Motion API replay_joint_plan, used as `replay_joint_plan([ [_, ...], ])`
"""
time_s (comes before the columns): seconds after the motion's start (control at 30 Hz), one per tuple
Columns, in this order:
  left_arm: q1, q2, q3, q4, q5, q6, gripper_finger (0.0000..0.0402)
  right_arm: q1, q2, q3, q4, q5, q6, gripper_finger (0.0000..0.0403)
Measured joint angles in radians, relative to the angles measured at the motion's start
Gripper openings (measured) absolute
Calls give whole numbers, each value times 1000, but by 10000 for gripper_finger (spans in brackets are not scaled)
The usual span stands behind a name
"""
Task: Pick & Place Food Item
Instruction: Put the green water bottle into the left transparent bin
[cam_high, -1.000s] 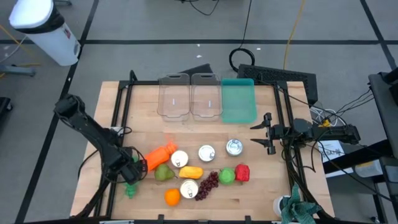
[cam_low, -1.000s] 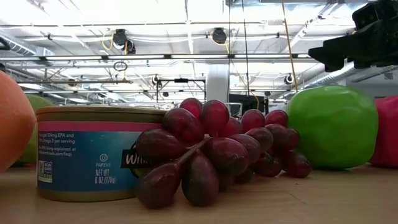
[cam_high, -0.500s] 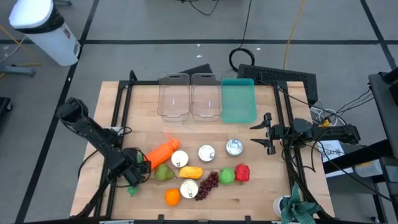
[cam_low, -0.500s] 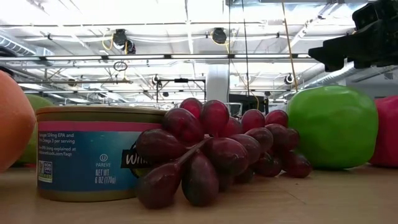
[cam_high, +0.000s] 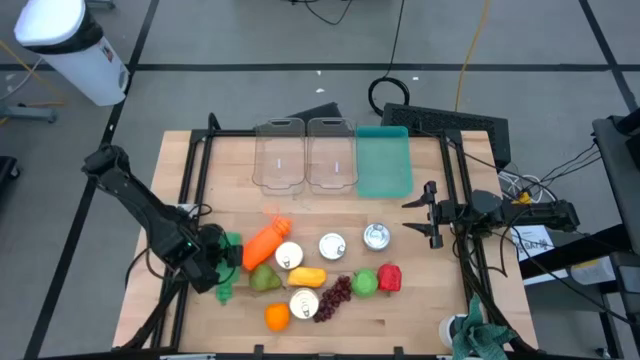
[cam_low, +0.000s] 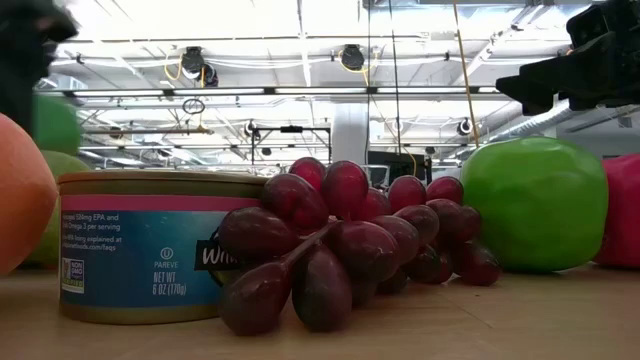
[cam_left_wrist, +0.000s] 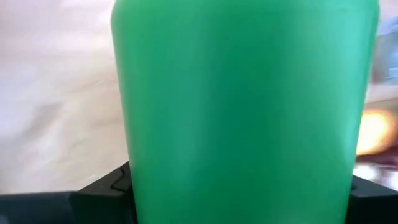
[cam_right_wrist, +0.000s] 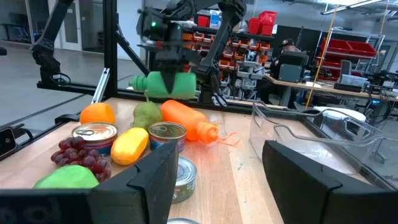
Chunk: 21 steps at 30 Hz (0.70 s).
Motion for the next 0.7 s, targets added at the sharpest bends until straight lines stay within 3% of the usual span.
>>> replay_joint_plan([
  [0.23, 44, -115, 28, 1, -273, 174, 288, 0, 0, 0, 0, 0, 0, 219],
  [0.43, 169, -219, 36, 1, -490, 428, 281, 0, 0, 0, -1, 0, 0, 219],
  [0.53, 275, -296, 36, 3, -511, 572, 279, 0, 0, 0, 0, 0, 0, 219],
  [0.7, 494, -411, 36, 133, -382, 878, 283, 0, 0, 0, 0, 0, 0, 219],
])
